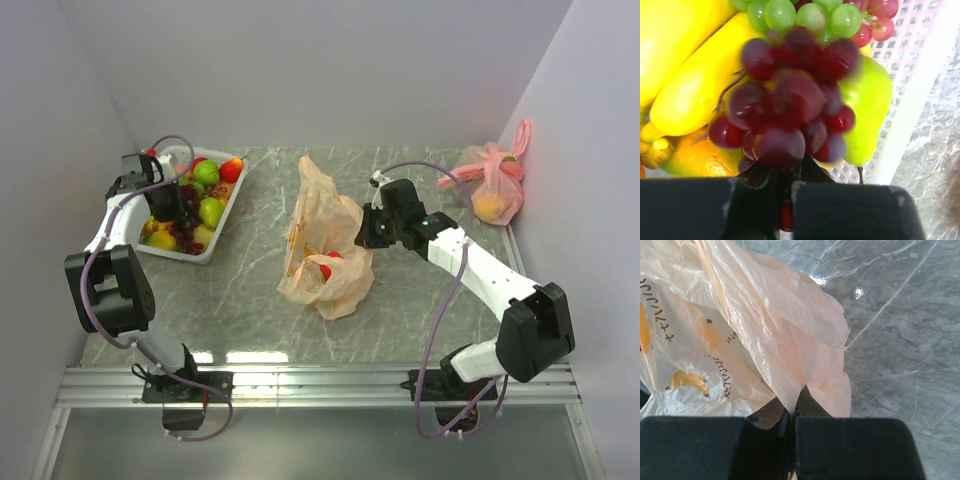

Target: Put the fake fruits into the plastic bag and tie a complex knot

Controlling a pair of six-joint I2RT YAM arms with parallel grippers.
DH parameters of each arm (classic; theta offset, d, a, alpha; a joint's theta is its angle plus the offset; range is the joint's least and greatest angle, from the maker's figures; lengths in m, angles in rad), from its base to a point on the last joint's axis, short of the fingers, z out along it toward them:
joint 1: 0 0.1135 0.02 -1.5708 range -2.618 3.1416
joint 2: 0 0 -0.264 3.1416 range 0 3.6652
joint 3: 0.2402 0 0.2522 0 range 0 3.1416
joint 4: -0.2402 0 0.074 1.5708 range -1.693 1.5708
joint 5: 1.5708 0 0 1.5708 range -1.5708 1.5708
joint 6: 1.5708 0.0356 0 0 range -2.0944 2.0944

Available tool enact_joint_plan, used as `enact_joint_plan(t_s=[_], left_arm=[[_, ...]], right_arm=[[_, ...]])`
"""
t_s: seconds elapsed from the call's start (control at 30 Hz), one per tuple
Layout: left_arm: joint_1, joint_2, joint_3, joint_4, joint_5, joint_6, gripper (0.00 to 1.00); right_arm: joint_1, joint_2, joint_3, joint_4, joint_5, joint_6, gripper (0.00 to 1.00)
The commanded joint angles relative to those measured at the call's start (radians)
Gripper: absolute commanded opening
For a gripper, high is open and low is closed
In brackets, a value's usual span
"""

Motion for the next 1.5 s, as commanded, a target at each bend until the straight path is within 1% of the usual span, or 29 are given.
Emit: enact_joint_plan(t_s=[0.0,0.2,0.33,0.43,0.47,0.57,0.6,0.67,0.7,0.73,0.8,0.83,0.87,0.9,0.97,1.0,1.07,1.1,1.17,1.2,1.37,1.43,1.47], left_arm=[[-0.004,-0.068,0.058,-0.011,0.025,0.0,0.0],[0.0,-0.119,0.079,-0.016,0.014,-0.006,0.0],[0.002,-0.158,0.13,-0.028,0.054,-0.008,0.0],[-0.003,-0.203,0.171,-0.034,0.161,-0.018,0.01],[-0.007,-0.217,0.176,-0.025,0.226,-0.035,0.0],[-0.05,-0.275,0.196,0.012,0.335,-0.07,0.0],[-0.091,-0.283,0.21,0.022,0.354,-0.081,0.0],[-0.136,-0.301,0.219,0.045,0.394,-0.115,0.0],[-0.191,-0.307,0.219,0.084,0.423,-0.127,0.01],[-0.208,-0.315,0.216,0.107,0.439,-0.138,0.0],[-0.305,-0.33,0.201,0.165,0.465,-0.184,0.0],[-0.331,-0.33,0.196,0.217,0.474,-0.199,0.0],[-0.357,-0.321,0.196,0.24,0.477,-0.221,0.0],[-0.415,-0.314,0.199,0.256,0.474,-0.227,0.0],[-0.464,-0.28,0.202,0.288,0.476,-0.238,0.01],[-0.512,-0.269,0.196,0.296,0.476,-0.238,0.0],[-0.555,-0.243,0.185,0.314,0.476,-0.232,0.0],[-0.598,-0.235,0.172,0.312,0.468,-0.224,0.0],[-0.635,-0.215,0.149,0.311,0.451,-0.195,0.0],[-0.662,-0.209,0.112,0.311,0.445,-0.184,0.0],[-0.724,-0.194,0.005,0.291,0.42,-0.126,0.01],[-0.75,-0.188,-0.028,0.262,0.394,-0.1,0.08],[-0.753,-0.179,-0.032,0.251,0.399,-0.095,0.13]], right_arm=[[0.006,0.005,0.007,0.026,-0.006,-0.014,0.0],[0.004,0.002,0.006,0.029,-0.008,-0.017,0.0],[0.004,-0.001,0.001,0.029,-0.008,-0.018,0.0],[0.004,0.002,0.004,0.029,-0.012,-0.02,0.0],[0.004,0.004,0.006,0.027,-0.015,-0.02,0.0],[0.004,0.013,0.01,0.029,-0.022,-0.018,0.0],[0.004,0.013,0.014,0.029,-0.022,-0.018,0.0],[0.004,0.018,0.017,0.027,-0.023,-0.018,0.0],[0.004,0.019,0.018,0.026,-0.023,-0.023,0.0],[0.004,0.021,0.018,0.024,-0.025,-0.024,0.0],[0.006,0.021,0.02,0.024,-0.028,-0.026,0.0],[0.007,0.021,0.02,0.023,-0.031,-0.027,0.0],[0.004,0.021,0.02,0.023,-0.035,-0.027,0.0],[0.006,0.021,0.021,0.023,-0.037,-0.027,0.0],[0.006,0.021,0.023,0.021,-0.042,-0.026,0.0],[0.004,0.021,0.029,0.015,-0.042,-0.027,0.0],[0.003,0.021,0.032,0.012,-0.045,-0.027,0.0],[0.003,0.019,0.035,0.008,-0.046,-0.026,0.0],[0.001,0.019,0.037,0.007,-0.048,-0.024,0.0],[0.0,0.019,0.04,0.004,-0.051,-0.026,0.0],[-0.009,0.022,0.052,-0.003,-0.058,-0.018,0.0],[-0.014,0.021,0.05,-0.003,-0.066,-0.018,0.0],[-0.014,0.021,0.049,-0.003,-0.066,-0.02,0.0]])
